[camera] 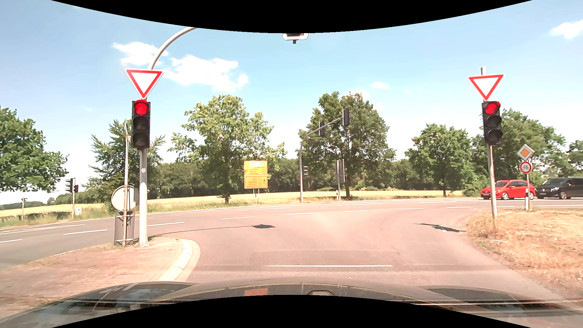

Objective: Follow the waypoints while adhering to traffic rules and regulations

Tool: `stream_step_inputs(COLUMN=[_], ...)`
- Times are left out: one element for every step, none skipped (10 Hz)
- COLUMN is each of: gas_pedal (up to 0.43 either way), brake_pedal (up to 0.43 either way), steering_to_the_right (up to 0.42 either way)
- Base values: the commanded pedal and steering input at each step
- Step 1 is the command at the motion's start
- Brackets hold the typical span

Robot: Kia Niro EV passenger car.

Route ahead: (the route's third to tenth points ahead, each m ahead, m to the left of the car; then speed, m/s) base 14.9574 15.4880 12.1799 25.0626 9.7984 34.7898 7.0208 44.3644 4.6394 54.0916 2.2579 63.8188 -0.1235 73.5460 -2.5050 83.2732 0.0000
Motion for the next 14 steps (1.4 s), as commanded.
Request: stream_step_inputs(gas_pedal=[0.000,0.000,0.000,0.000,0.000,0.000,0.000,0.000,0.000,0.000,0.000,0.000,0.000,0.000], brake_pedal=[0.000,0.000,0.000,0.000,0.000,0.000,0.000,0.000,0.000,0.000,0.000,0.000,0.000,0.000], steering_to_the_right=[-0.003,-0.003,-0.003,-0.003,-0.003,-0.003,-0.003,-0.003,-0.003,-0.003,-0.003,-0.003,-0.003,-0.003])
